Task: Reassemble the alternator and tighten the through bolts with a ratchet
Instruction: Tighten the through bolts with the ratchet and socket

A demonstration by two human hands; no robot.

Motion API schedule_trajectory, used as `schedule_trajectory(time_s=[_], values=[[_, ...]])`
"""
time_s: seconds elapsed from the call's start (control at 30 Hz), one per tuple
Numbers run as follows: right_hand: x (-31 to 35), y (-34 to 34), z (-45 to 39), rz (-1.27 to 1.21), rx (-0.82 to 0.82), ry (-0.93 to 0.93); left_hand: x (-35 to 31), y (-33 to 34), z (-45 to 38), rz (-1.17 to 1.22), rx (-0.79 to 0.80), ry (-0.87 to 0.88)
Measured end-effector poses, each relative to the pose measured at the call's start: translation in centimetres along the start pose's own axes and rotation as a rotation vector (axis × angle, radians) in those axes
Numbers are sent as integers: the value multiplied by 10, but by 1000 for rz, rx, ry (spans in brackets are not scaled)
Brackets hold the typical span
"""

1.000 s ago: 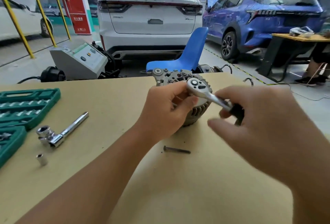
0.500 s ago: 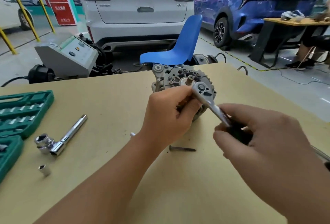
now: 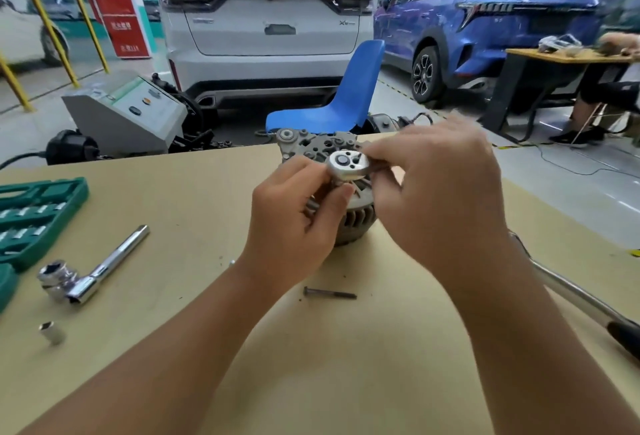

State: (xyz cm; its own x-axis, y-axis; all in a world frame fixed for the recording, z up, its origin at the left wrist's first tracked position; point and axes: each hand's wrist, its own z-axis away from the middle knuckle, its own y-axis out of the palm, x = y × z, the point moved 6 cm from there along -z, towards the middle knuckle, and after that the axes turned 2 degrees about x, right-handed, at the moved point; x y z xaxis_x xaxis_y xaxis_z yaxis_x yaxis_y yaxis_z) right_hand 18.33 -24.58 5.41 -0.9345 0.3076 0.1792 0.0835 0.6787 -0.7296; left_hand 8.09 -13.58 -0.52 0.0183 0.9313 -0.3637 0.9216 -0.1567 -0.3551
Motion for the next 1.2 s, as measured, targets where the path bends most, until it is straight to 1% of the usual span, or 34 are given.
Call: schedule_trajectory(time_s=[0.03,0.07,0.13,0.2,0.27,0.3,0.33,0.4,0.47,0.57,0.63,0.67,0.7,0.73,0.77,0.8,0.83,0.87,0.9,0.97,1.03,1.1,1.17,1.2], values=[[-1,-4,7,12,-29,21,-1,1,-1,-18,4,5],[-3,-6,12,31,-20,32,-2,3,-1,-34,16,17],[-7,-5,18,-12,93,-4,-4,5,-2,-51,40,51],[-15,-2,21,-215,244,-59,-6,5,-2,-40,57,82],[-31,2,19,-515,379,-33,-8,7,-2,-25,90,116],[-41,5,17,-652,412,6,-9,9,-2,-20,117,127],[-51,7,16,-724,413,36,-10,11,-2,-16,146,137],[-64,10,15,-702,335,43,-12,15,-3,-24,175,142],[-70,15,18,-643,250,66,-10,14,-4,-42,149,120],[-83,15,23,-601,107,205,-7,10,-4,-25,85,79],[-87,14,27,-697,-32,337,-6,6,-2,5,46,41],[-87,14,28,-793,-133,389,-4,3,-1,30,25,2],[-88,18,30,-978,-236,433,-1,2,1,65,8,-54],[-87,28,33,-1249,-312,478,2,1,2,106,-3,-116],[-82,42,35,-1517,-328,522,5,1,3,151,-8,-164],[-73,54,36,-1706,-283,541,7,1,4,188,-9,-193],[-63,64,37,-1779,-212,515,7,1,4,218,-4,-208],[-53,70,38,-1741,-140,440,8,1,4,239,3,-218],[-42,73,38,-1635,-95,339,9,1,3,251,14,-218],[-19,75,40,-1469,-30,99,8,1,2,241,55,-181],[-5,79,37,-1433,-10,23,1,2,0,241,114,-84],[2,76,30,-1304,-72,-45,-10,2,-2,216,146,27],[7,75,22,-1215,-95,-124,-12,2,-2,200,117,57],[8,75,16,-1225,-73,-122,-10,2,-2,198,97,45]])
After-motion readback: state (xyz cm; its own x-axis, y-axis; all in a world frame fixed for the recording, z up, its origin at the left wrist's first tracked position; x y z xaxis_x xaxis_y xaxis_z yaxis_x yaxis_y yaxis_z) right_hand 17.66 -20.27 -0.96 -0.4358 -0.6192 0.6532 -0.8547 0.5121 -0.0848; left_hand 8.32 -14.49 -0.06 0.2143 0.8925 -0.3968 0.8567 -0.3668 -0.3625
